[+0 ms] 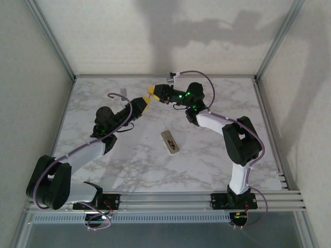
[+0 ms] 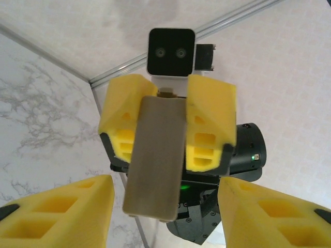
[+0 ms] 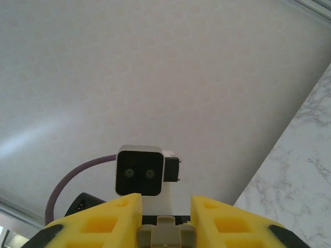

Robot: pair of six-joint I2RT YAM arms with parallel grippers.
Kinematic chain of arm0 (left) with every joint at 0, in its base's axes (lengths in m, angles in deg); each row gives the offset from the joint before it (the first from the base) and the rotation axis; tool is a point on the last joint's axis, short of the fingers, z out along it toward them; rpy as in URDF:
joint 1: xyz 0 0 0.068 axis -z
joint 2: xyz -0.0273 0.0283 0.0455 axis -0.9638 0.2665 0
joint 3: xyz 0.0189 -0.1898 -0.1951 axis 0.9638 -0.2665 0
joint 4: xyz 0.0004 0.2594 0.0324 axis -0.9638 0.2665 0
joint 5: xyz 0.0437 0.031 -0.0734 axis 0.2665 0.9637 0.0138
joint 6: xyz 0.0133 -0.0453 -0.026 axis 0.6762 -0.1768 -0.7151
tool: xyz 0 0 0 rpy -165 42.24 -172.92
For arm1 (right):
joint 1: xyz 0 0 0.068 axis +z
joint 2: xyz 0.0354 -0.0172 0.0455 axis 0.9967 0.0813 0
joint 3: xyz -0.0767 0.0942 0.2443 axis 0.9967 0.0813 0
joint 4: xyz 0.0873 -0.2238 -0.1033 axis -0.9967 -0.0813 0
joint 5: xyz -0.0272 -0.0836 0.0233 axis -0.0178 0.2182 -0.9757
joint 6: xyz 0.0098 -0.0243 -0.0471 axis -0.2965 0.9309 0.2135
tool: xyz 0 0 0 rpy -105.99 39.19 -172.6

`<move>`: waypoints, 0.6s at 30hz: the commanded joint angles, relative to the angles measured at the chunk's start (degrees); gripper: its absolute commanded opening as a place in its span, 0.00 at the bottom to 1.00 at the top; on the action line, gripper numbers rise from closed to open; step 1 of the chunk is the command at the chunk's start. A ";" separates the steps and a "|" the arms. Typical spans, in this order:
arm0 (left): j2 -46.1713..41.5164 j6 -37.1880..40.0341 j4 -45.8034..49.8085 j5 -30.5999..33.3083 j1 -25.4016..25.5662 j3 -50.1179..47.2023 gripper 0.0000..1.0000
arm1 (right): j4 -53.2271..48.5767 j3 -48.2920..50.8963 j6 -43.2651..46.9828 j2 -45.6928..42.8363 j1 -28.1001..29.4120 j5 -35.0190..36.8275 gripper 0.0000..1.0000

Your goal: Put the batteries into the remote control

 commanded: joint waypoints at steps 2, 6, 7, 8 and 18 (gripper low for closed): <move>0.46 -0.52 -3.30 -1.37 -0.46 1.44 0.54 | 2.87 -1.93 -0.62 -0.29 0.63 -0.99 0.30; 0.81 -0.15 -2.96 -1.08 -0.36 1.94 0.52 | 2.86 -1.93 -0.62 -0.28 0.77 -0.95 0.30; 0.88 -0.16 -3.09 -0.98 -0.48 1.99 0.51 | 2.87 -1.84 -0.60 -0.28 0.81 -1.03 0.30; 0.89 -0.21 -3.29 -0.85 -0.46 1.97 0.50 | 2.87 -1.89 -0.53 -0.23 0.81 -1.09 0.30; 1.78 0.26 -3.42 -0.50 -0.51 2.70 0.35 | 2.87 -2.05 -0.70 -0.03 1.07 -1.41 0.31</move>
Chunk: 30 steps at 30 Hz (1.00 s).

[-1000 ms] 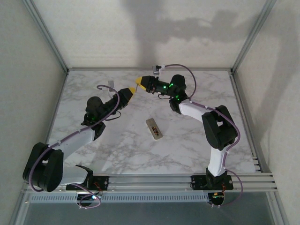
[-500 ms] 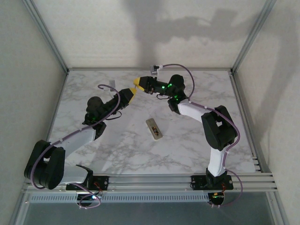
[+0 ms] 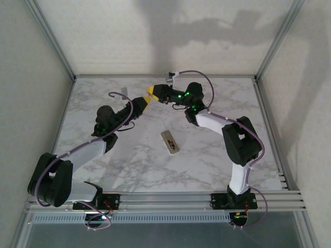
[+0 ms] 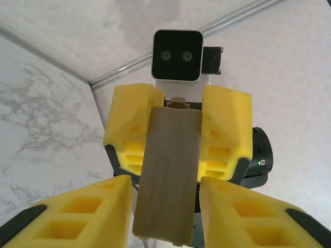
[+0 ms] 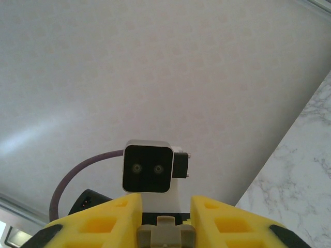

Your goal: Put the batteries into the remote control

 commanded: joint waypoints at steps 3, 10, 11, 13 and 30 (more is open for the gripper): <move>0.55 0.40 -2.59 -0.47 -0.43 1.85 0.30 | 2.82 -1.64 -0.53 0.10 0.62 -1.16 0.32; -1.16 3.42 1.73 0.98 -0.35 1.75 0.28 | -2.80 -0.43 2.75 -1.52 0.19 0.55 0.68; -1.49 4.10 2.74 1.24 -0.35 1.75 0.28 | -4.88 0.04 4.16 -2.28 0.05 1.04 0.69; -2.19 5.88 5.16 1.94 -0.43 1.75 0.29 | -10.50 1.12 8.18 -4.52 -0.05 2.70 0.69; -6.08 17.78 23.45 9.70 0.09 0.26 0.29 | -55.76 21.64 33.87 -22.37 -2.81 23.85 0.75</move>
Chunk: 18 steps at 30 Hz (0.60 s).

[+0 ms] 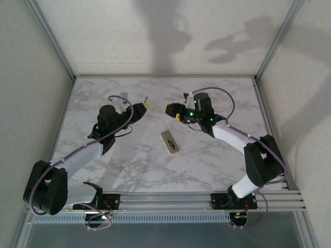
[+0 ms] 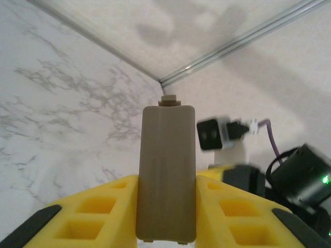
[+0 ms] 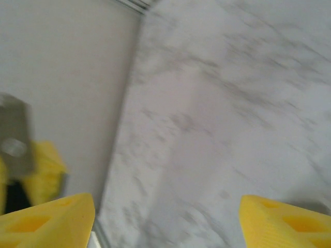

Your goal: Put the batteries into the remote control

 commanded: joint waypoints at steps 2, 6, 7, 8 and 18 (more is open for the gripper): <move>-1.11 3.74 3.98 2.53 0.20 0.43 0.29 | -9.66 6.07 6.65 -3.70 0.62 7.51 0.75; -0.71 4.51 4.63 2.90 0.44 0.57 0.30 | -11.50 9.50 8.19 -3.53 3.03 11.33 0.76; -0.60 4.72 4.77 3.00 0.47 0.52 0.30 | -11.95 9.86 8.31 -3.15 3.68 12.34 0.76; -0.48 4.89 4.96 3.10 0.45 0.52 0.30 | -12.06 10.35 8.37 -2.76 4.26 13.15 0.77; 0.55 5.98 5.72 3.54 0.87 0.61 0.30 | -16.69 10.39 9.84 -1.70 10.21 21.90 0.77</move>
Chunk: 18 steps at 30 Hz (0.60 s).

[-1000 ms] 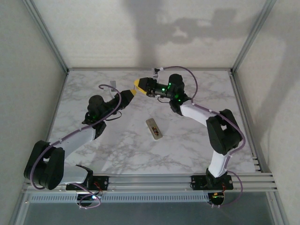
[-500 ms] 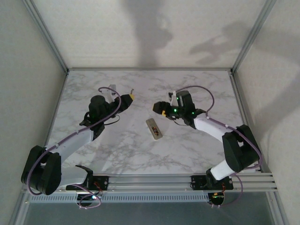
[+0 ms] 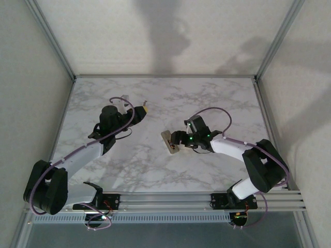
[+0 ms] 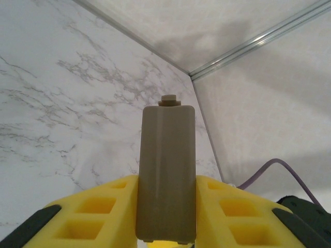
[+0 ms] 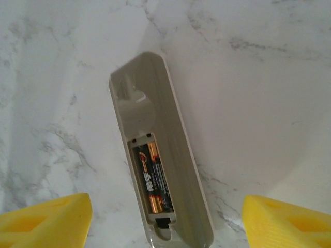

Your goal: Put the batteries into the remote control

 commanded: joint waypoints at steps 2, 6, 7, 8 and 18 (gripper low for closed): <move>0.54 1.26 -0.19 0.34 0.47 0.62 0.30 | -7.92 -2.96 4.69 1.38 4.61 10.64 0.79; 0.48 1.36 -0.14 0.10 0.46 0.64 0.29 | -13.02 -4.79 8.10 2.20 8.08 17.52 0.81; 0.46 1.34 -0.12 0.15 0.55 0.63 0.29 | -13.94 -5.28 8.81 2.66 8.84 18.93 0.82; 0.46 1.36 -0.22 0.23 0.57 0.53 0.29 | -14.97 -5.85 9.73 3.20 9.78 20.36 0.82; 1.08 1.14 -0.43 -0.20 0.66 0.70 0.29 | -21.05 -11.22 12.14 10.37 15.64 30.89 0.86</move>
